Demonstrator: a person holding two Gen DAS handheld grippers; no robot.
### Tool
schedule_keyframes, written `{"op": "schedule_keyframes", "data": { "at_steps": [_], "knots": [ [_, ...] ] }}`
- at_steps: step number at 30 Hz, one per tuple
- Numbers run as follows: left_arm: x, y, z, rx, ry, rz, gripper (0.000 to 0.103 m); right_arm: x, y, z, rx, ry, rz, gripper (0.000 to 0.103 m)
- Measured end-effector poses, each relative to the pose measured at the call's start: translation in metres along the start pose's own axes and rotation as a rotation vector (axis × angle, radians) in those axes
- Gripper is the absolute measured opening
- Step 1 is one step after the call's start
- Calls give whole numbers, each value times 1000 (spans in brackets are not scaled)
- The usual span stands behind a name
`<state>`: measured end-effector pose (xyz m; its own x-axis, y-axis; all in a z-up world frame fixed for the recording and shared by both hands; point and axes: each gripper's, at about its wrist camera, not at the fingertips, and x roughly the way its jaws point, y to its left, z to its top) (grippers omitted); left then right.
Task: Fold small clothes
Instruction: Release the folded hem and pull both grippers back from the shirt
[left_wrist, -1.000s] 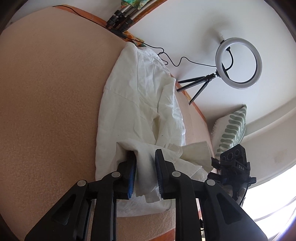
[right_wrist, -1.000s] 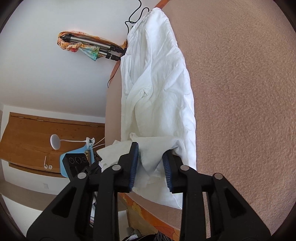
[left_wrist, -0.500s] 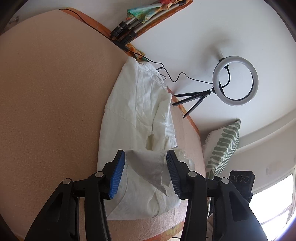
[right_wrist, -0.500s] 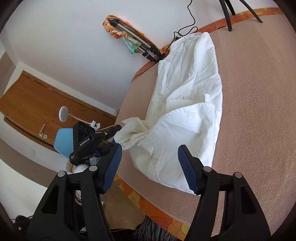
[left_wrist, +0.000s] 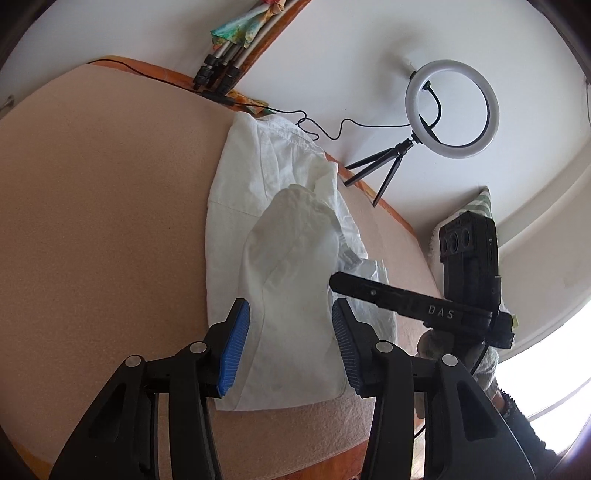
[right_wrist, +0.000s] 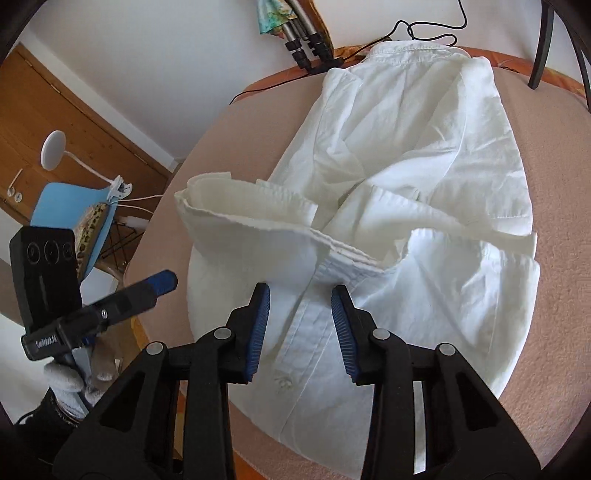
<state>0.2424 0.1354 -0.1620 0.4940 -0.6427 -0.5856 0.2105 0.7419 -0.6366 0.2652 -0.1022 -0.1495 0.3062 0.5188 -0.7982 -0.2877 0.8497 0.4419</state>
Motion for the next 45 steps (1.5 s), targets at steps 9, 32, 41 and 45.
{"op": "schedule_keyframes", "data": {
  "at_steps": [9, 32, 41, 45],
  "knots": [
    [34, 18, 21, 56, -36, 272, 47, -29, 8, 11, 0, -99, 33, 38],
    [68, 10, 25, 108, -52, 422, 47, -3, -25, 18, -91, -88, -231, 36],
    [-8, -14, 11, 117, -159, 325, 45, -95, -96, -2, 148, -226, -58, 37],
    [-31, -19, 1, 104, -186, 291, 45, -83, -103, -19, 172, -176, -14, 37]
  ]
}}
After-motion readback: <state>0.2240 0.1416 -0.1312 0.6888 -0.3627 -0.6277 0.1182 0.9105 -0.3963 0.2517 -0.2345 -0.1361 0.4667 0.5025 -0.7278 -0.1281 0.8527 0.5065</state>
